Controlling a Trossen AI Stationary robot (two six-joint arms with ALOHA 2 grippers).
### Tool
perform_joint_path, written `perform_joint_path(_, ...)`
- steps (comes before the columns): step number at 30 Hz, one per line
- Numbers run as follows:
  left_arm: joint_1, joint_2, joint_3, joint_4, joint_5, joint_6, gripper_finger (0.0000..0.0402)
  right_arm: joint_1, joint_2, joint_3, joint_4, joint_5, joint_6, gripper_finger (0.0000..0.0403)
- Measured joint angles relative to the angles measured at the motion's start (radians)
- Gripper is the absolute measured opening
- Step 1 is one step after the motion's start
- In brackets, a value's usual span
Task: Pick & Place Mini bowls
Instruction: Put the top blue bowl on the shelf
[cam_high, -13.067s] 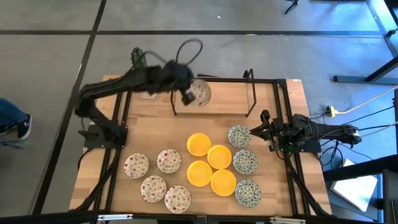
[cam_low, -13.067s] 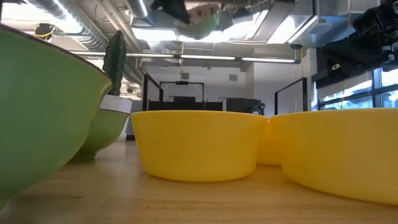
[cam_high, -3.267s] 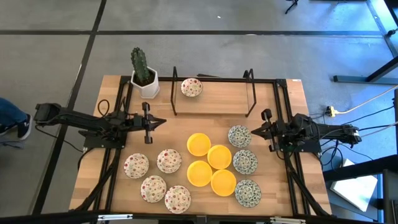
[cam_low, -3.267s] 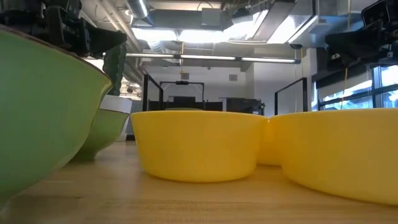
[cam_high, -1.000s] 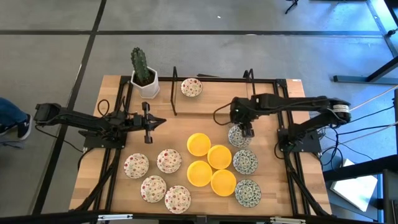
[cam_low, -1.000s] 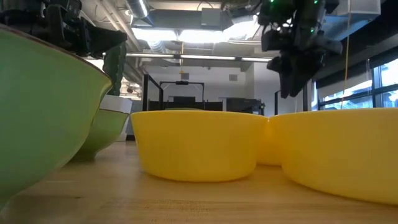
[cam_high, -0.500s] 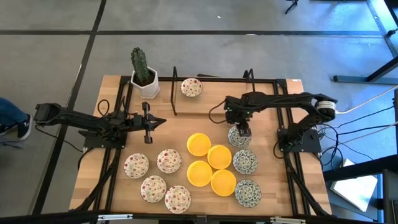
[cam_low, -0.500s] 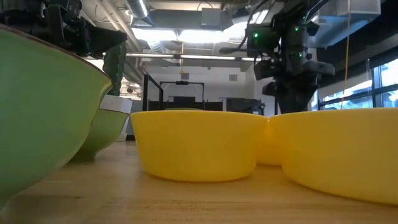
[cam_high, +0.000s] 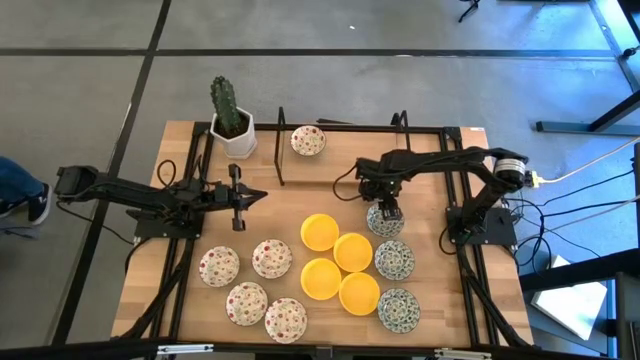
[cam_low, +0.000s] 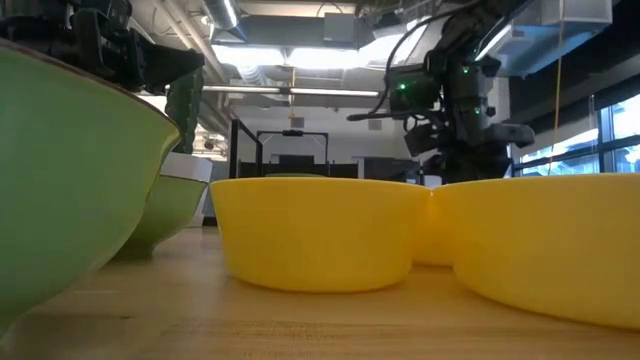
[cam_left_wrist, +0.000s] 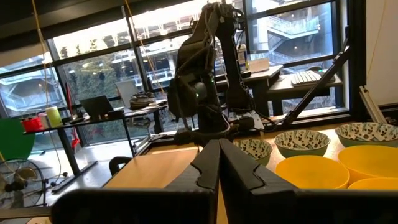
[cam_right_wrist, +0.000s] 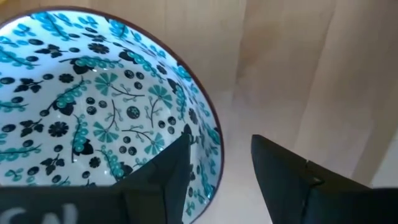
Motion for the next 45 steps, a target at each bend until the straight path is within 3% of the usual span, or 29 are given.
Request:
perform_joint_path(5,0.0,0.0,0.0,0.0,-0.001,0.0,0.0006,0.0,0.007,0.0,0.001,0.004,-0.005,0.0145)
perform_joint_path(11,0.0,0.0,0.0,0.0,-0.01,0.023,0.0006,0.0,0.006,0.003,-0.003,0.015,-0.023,0.0033)
perform_joint_path(13,0.0,0.0,0.0,0.0,-0.01,0.017,0.0004,0.0,0.002,0.003,-0.011,-0.006,-0.031,0.0017)
perform_joint_path(19,0.0,0.0,0.0,0.0,-0.008,-0.006,0.0005,-0.001,-0.02,0.002,-0.009,0.005,-0.01,0.0026)
perform_joint_path(25,0.0,0.0,0.0,0.0,-0.01,0.01,0.0007,0.0,-0.136,0.042,-0.017,0.012,-0.024,0.0012)
perform_joint_path(28,0.0,0.0,0.0,0.0,-0.01,0.016,0.0004,0.0,-0.21,0.072,-0.009,-0.034,-0.026,0.0013)
perform_joint_path(34,0.0,0.0,0.0,0.0,-0.009,0.018,0.0005,0.019,-0.414,0.091,0.015,-0.203,0.006,0.0012)
perform_joint_path(45,0.0,0.0,0.0,-0.001,-0.009,0.018,0.0008,0.094,-0.824,0.049,0.006,-0.154,0.217,0.0012)
